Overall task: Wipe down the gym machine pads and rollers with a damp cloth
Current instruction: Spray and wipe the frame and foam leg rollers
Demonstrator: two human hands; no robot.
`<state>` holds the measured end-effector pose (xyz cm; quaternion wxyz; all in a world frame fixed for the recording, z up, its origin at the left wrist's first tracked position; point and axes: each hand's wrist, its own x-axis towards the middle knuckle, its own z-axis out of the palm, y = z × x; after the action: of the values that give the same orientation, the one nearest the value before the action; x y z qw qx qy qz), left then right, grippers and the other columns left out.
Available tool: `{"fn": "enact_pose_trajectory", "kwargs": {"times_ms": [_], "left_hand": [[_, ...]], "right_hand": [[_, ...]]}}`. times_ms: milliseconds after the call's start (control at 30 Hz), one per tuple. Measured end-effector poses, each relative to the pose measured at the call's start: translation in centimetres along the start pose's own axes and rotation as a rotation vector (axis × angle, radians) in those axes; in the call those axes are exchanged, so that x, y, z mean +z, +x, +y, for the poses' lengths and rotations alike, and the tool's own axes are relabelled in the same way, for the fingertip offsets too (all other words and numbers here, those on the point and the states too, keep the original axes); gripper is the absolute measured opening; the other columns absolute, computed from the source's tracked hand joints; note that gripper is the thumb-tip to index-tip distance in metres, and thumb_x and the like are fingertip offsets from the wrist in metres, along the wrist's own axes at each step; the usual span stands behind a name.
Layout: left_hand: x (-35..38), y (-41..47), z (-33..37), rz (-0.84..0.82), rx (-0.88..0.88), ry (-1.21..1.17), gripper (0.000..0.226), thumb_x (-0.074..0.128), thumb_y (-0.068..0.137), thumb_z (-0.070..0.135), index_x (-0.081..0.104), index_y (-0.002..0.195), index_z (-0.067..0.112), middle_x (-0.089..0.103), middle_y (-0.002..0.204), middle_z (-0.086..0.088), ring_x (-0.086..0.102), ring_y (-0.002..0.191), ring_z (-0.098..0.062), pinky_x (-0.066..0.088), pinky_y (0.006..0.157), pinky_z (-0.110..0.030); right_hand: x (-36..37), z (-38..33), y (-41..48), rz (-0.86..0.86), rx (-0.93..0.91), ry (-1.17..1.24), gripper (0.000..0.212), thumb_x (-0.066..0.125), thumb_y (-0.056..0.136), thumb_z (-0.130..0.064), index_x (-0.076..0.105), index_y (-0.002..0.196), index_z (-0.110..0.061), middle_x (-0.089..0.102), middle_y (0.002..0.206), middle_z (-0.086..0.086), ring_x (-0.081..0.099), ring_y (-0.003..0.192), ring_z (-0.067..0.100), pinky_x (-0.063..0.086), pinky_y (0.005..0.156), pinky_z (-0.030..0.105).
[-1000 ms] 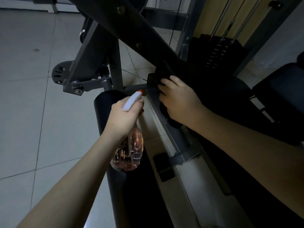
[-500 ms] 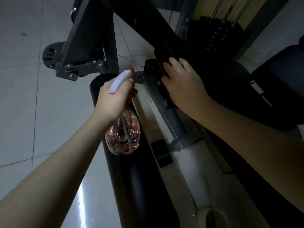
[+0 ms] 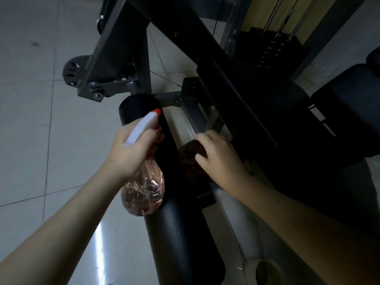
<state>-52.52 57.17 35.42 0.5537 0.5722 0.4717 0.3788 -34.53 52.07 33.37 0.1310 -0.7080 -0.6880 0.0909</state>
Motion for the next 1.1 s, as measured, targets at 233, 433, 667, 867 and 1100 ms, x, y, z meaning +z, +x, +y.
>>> {"fn": "enact_pose_trajectory", "kwargs": {"times_ms": [233, 433, 667, 867, 1100], "left_hand": [[-3.9, -1.1, -2.4, 0.063, -0.115, 0.043, 0.027, 0.052, 0.090, 0.032, 0.065, 0.093, 0.008, 0.065, 0.098, -0.022, 0.065, 0.098, -0.034, 0.056, 0.084, -0.053], [-5.9, -0.2, -5.1, 0.095, -0.193, 0.066, 0.019, 0.049, 0.097, 0.017, 0.065, 0.090, 0.027, 0.066, 0.095, -0.013, 0.066, 0.096, -0.030, 0.057, 0.085, -0.050], [-8.5, 2.3, -8.4, 0.048, -0.290, 0.096, 0.017, 0.051, 0.099, 0.029, 0.065, 0.102, 0.020, 0.068, 0.099, -0.017, 0.066, 0.097, -0.030, 0.055, 0.087, -0.048], [-9.2, 1.4, -8.3, 0.045, -0.221, 0.159, 0.017, 0.053, 0.096, 0.029, 0.065, 0.089, 0.019, 0.069, 0.092, -0.015, 0.066, 0.091, -0.029, 0.055, 0.087, -0.049], [-10.1, -3.2, -8.9, 0.057, -0.185, 0.116, 0.027, 0.053, 0.095, 0.029, 0.063, 0.091, 0.005, 0.066, 0.096, -0.026, 0.062, 0.093, -0.042, 0.053, 0.083, -0.053]], "right_hand": [[3.8, -4.4, 3.0, 0.203, 0.393, 0.607, 0.036, 0.054, 0.092, -0.023, 0.053, 0.128, -0.017, 0.056, 0.124, 0.004, 0.052, 0.111, 0.016, 0.037, 0.087, 0.019], [9.9, -5.8, 2.1, -0.120, 0.425, 0.175, 0.064, 0.039, 0.095, -0.048, 0.018, 0.149, -0.020, 0.021, 0.155, 0.006, 0.019, 0.141, 0.028, 0.020, 0.113, 0.052], [10.3, -7.0, 3.8, -0.080, 0.476, 0.003, 0.055, 0.041, 0.095, -0.045, 0.031, 0.139, -0.013, 0.038, 0.140, 0.013, 0.038, 0.127, 0.032, 0.036, 0.100, 0.044], [10.7, -7.1, 3.6, -0.036, 0.517, 0.056, 0.055, 0.044, 0.094, -0.047, 0.031, 0.139, -0.017, 0.039, 0.138, 0.014, 0.039, 0.126, 0.032, 0.037, 0.101, 0.048], [10.6, -7.6, 1.9, 0.001, 0.435, 0.007, 0.060, 0.045, 0.093, -0.049, 0.027, 0.142, -0.020, 0.040, 0.137, 0.016, 0.040, 0.124, 0.034, 0.039, 0.099, 0.048]]}}
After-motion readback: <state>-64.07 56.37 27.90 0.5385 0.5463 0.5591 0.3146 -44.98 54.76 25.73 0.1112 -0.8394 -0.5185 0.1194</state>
